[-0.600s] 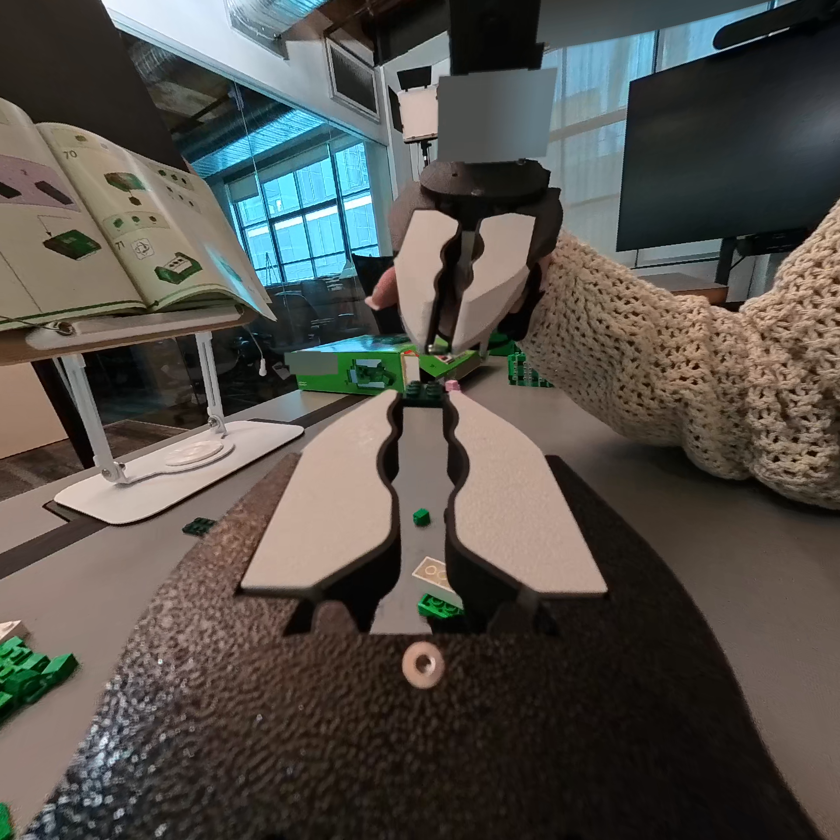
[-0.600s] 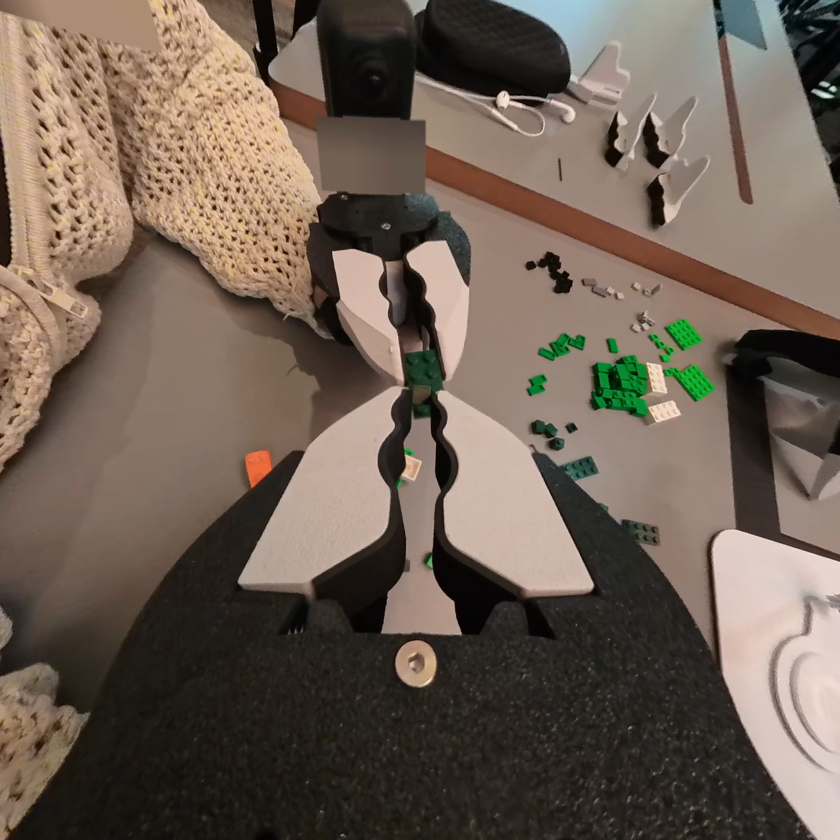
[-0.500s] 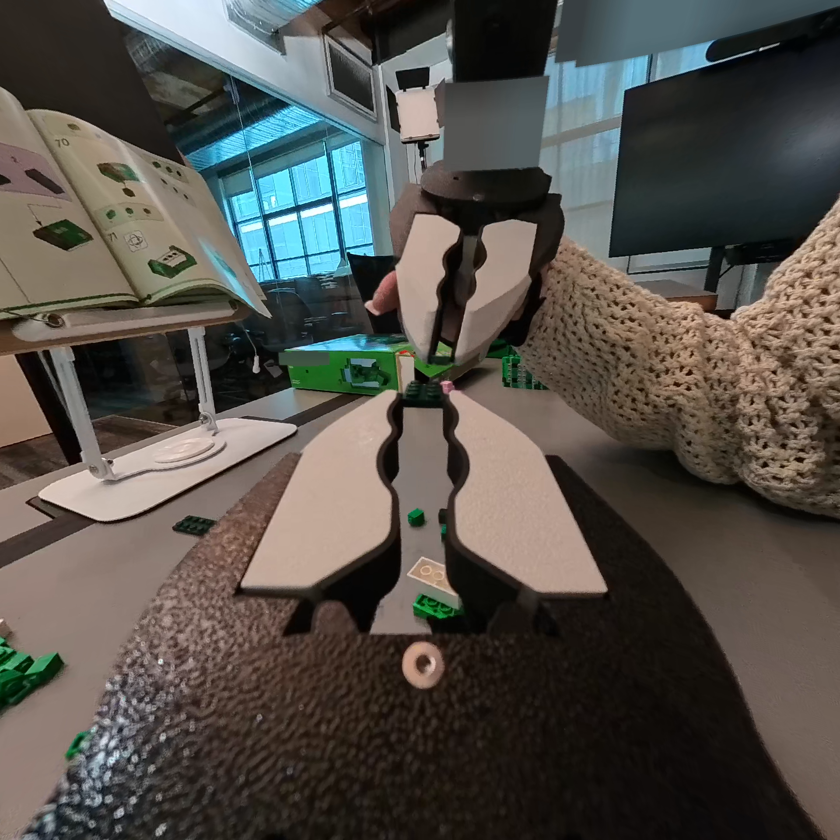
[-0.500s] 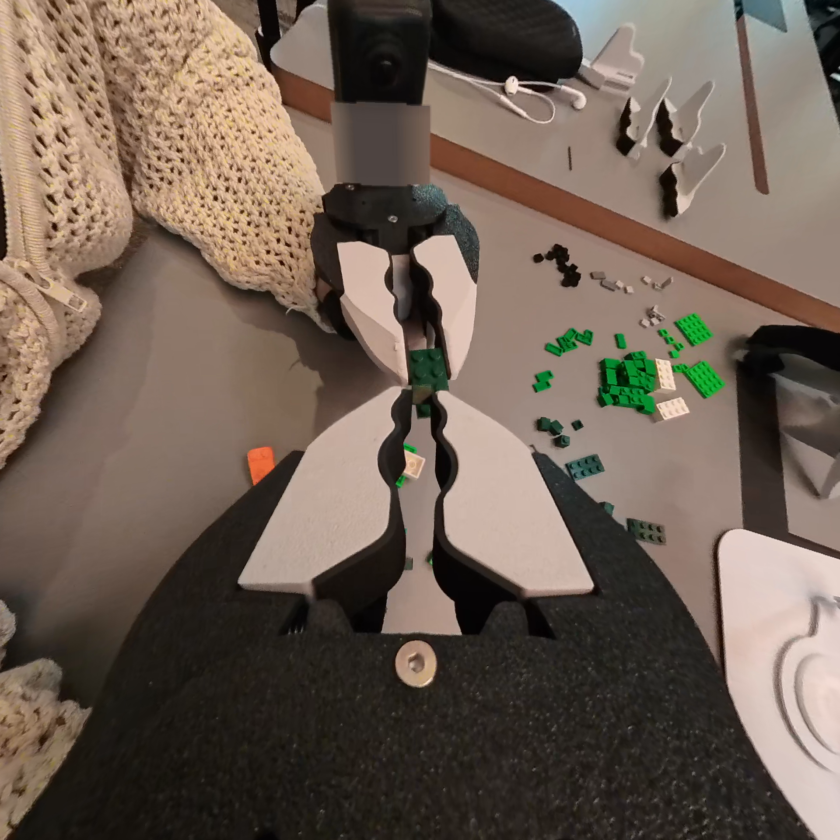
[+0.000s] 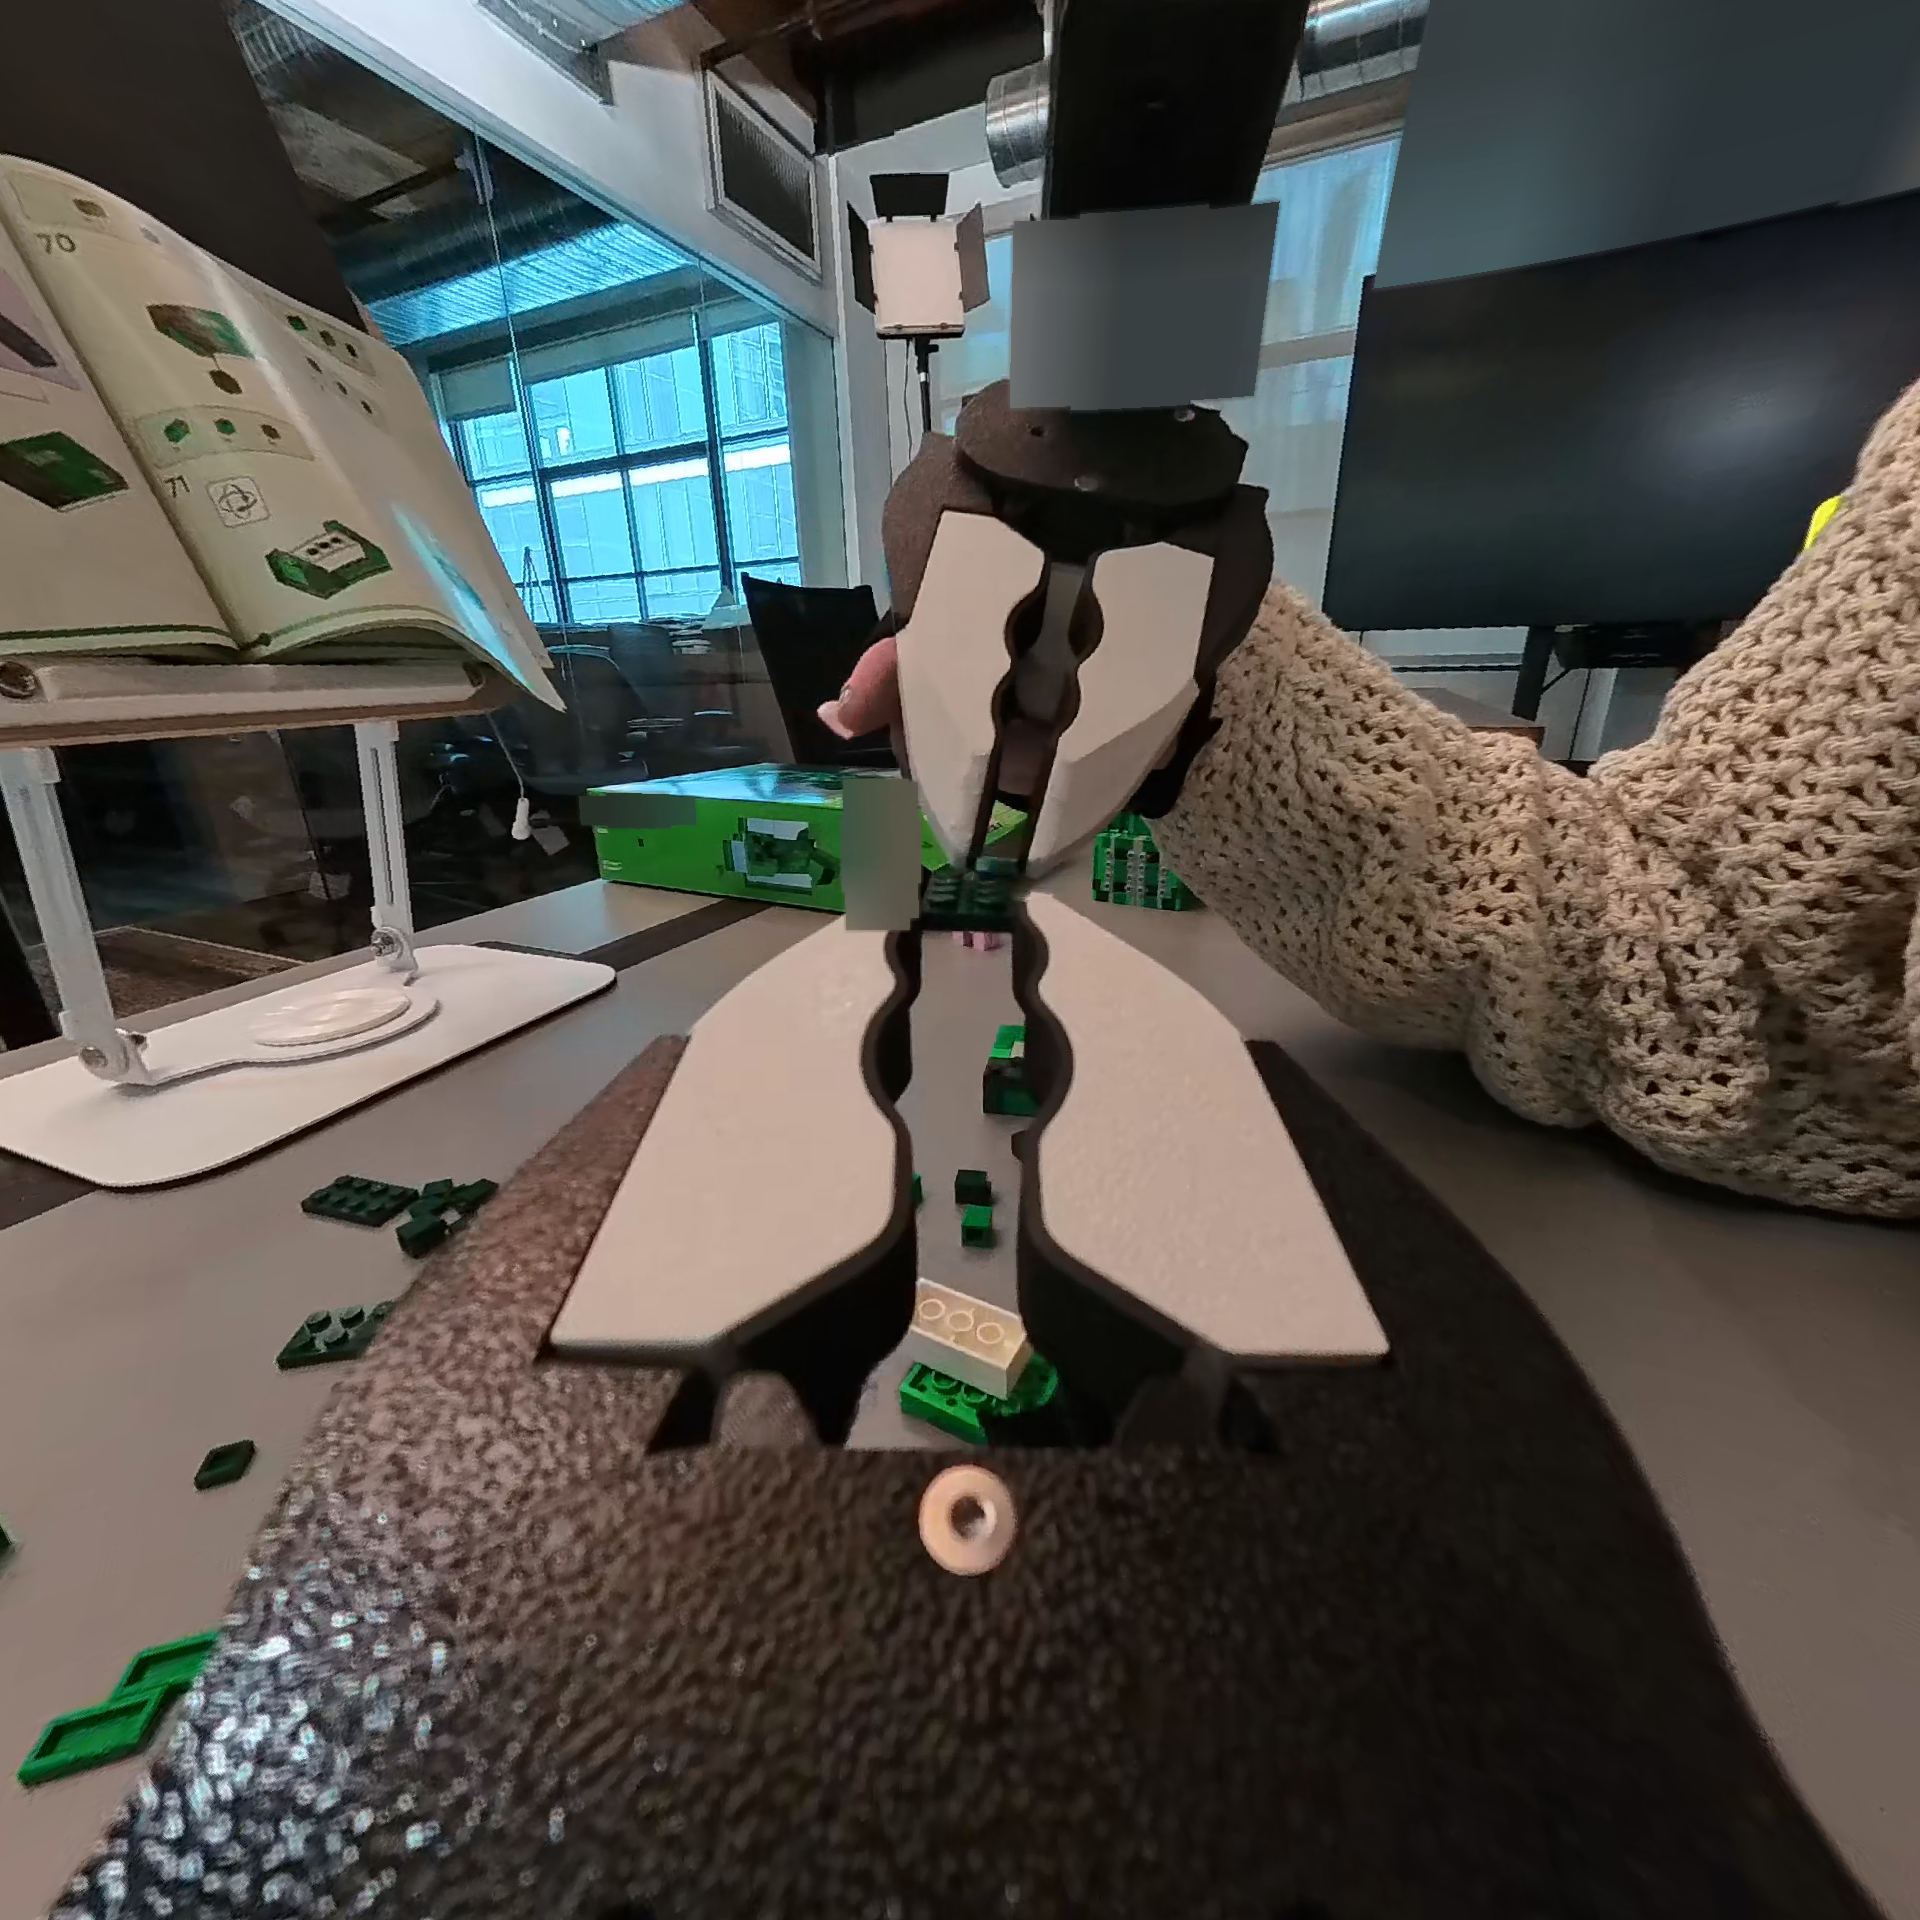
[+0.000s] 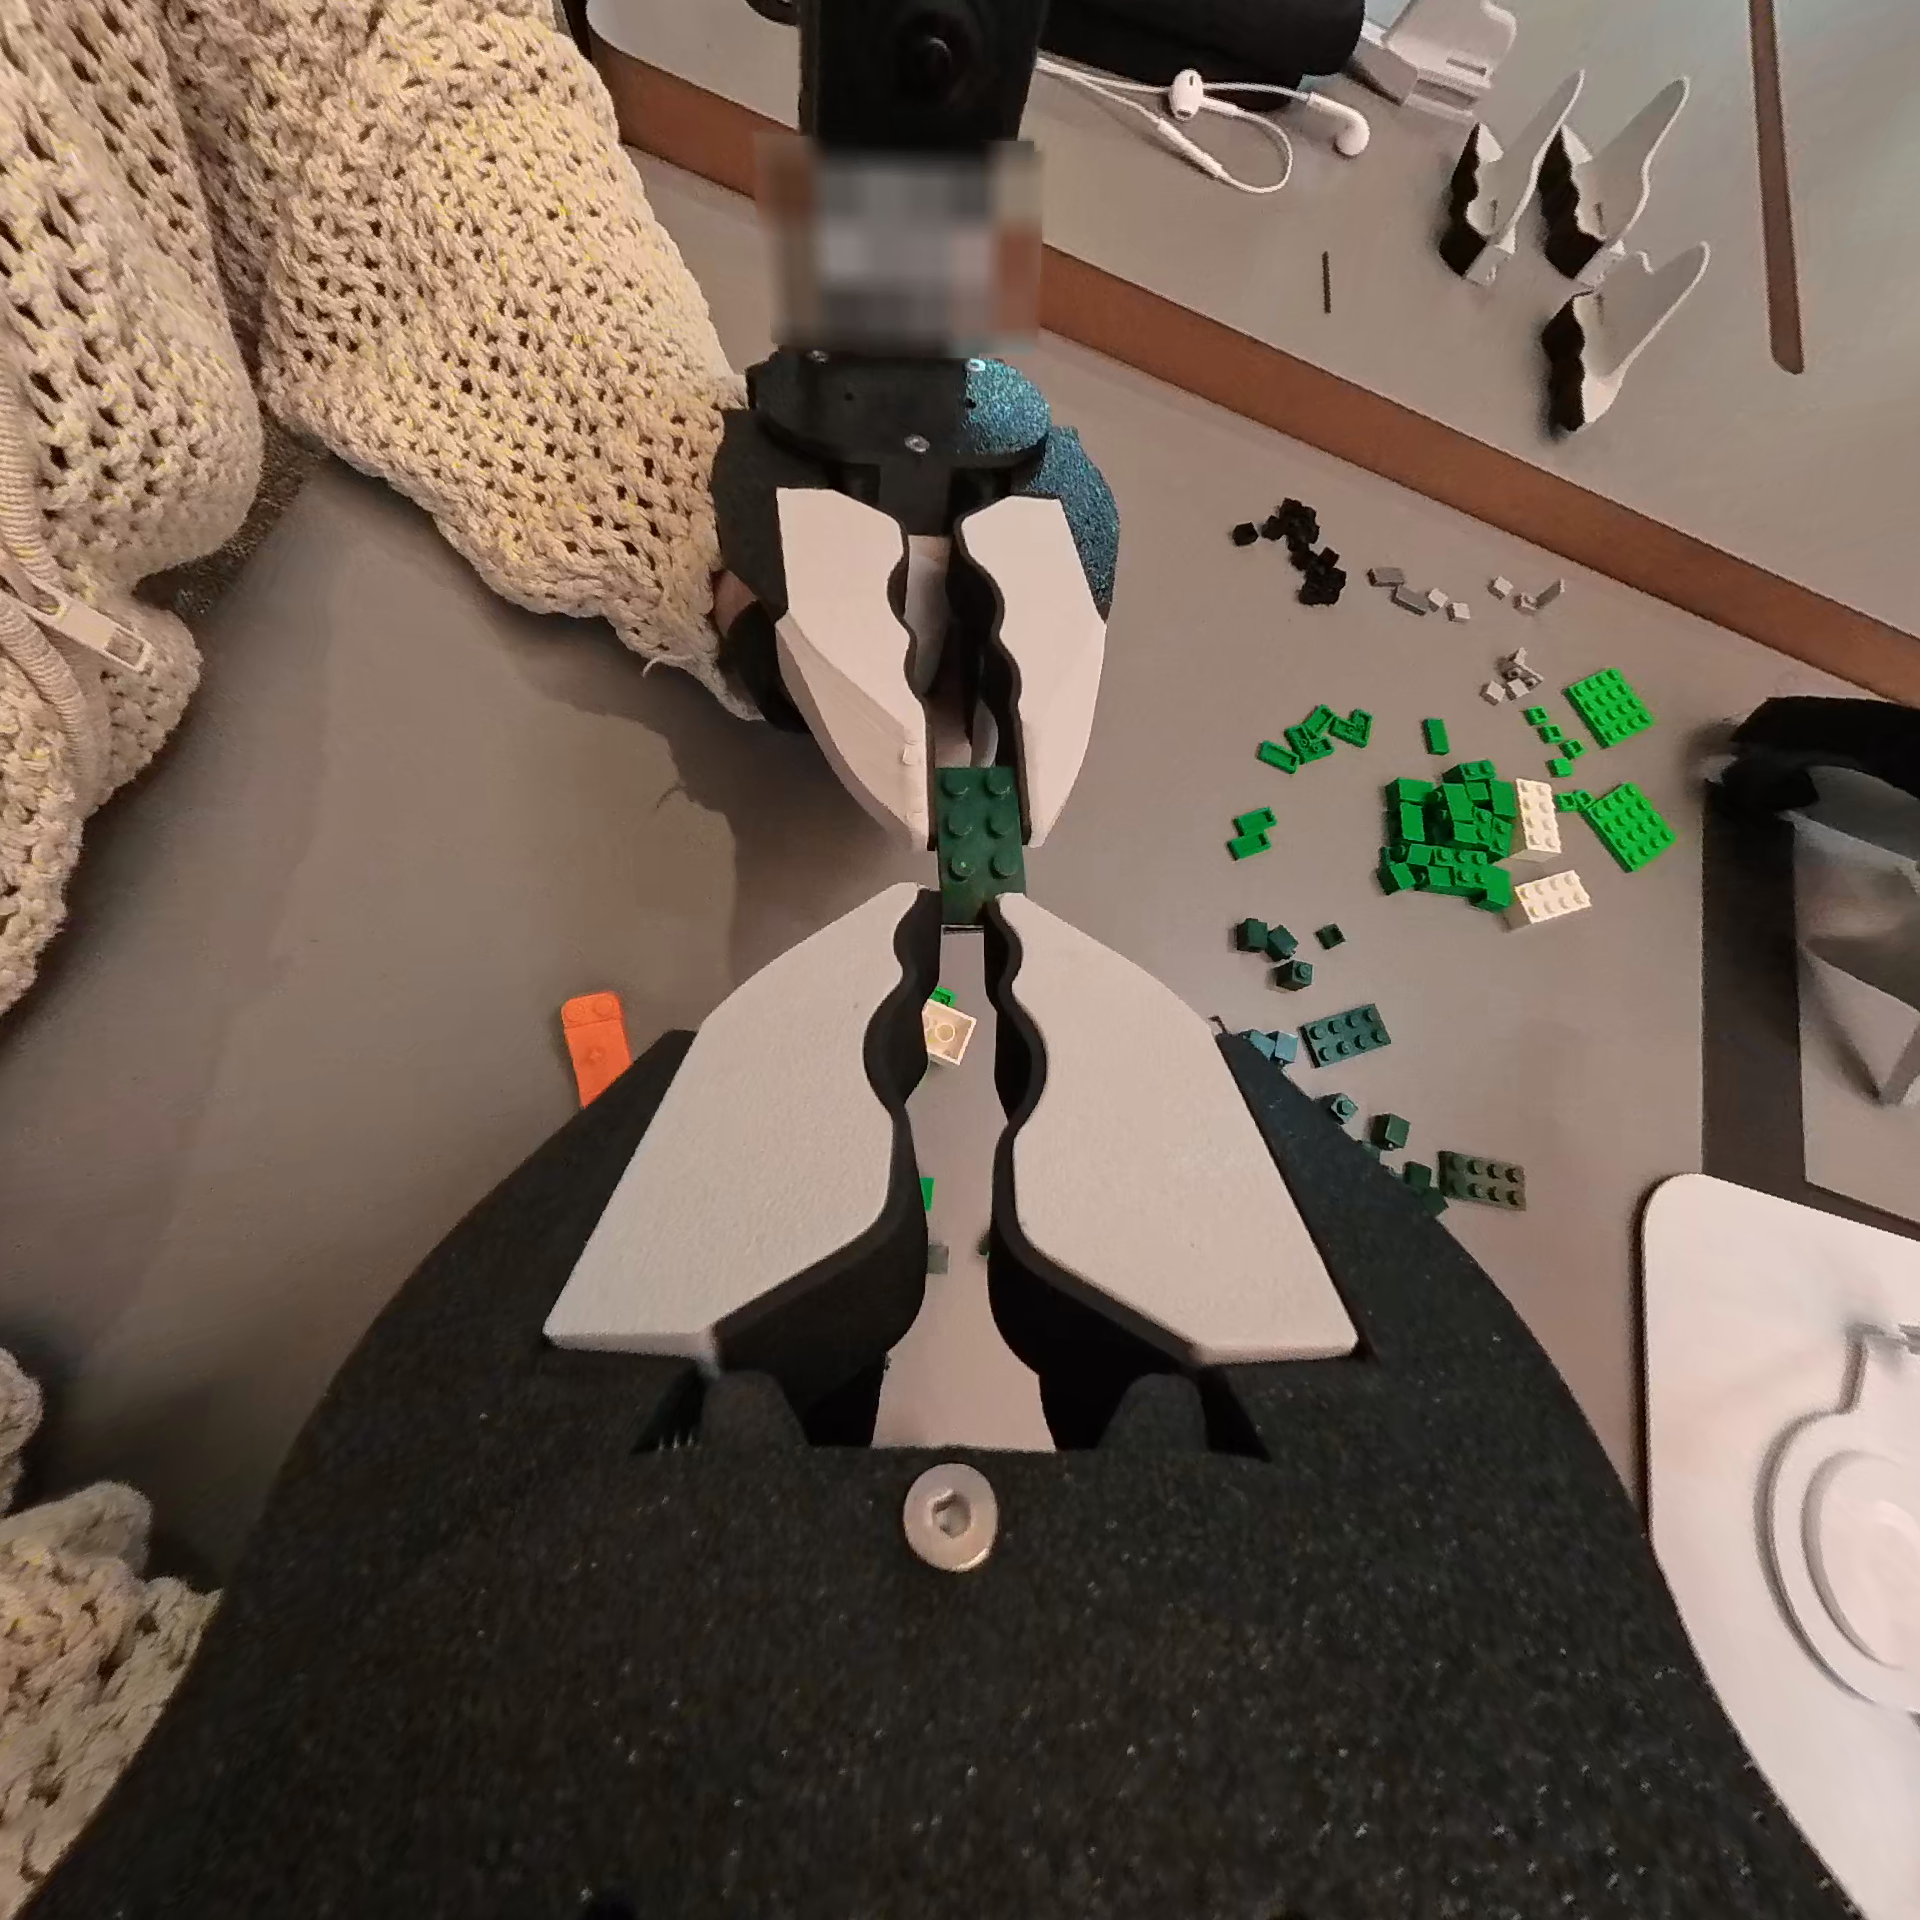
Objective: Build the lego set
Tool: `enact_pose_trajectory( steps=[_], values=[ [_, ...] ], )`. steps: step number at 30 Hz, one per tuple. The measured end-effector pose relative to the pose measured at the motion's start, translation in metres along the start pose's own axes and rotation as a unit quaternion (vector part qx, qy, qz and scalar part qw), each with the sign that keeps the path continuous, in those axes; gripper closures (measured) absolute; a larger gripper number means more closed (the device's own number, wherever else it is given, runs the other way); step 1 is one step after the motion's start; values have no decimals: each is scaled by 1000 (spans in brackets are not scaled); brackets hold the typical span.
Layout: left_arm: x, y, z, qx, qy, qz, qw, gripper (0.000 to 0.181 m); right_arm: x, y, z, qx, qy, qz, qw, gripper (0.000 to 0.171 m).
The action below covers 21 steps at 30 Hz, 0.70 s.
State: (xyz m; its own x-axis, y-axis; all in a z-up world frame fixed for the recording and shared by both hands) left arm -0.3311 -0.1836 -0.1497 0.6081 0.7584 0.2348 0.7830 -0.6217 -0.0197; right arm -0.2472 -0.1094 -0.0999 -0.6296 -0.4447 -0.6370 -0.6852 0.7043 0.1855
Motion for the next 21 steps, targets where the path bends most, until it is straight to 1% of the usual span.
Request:
enact_pose_trajectory(
  steps=[21],
  values=[
    [0, 0, 0, -4, 2, 3, 1000, 165, 1, -1, -4, -5, -3, 7, 1000, 163]
  ],
)
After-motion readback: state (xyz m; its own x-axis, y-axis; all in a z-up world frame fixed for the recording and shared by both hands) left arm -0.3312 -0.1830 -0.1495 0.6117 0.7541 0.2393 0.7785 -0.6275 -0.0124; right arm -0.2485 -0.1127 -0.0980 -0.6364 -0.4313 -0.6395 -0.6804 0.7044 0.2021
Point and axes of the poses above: each gripper's, where its closed fingertips meet, x out along the fingers, z out of its underside, y = z × x across the jaws, the point moved 6 cm from there along -x, back along the fingers, and after that the axes turned 1 degree about -z, right-handed, at the moved point
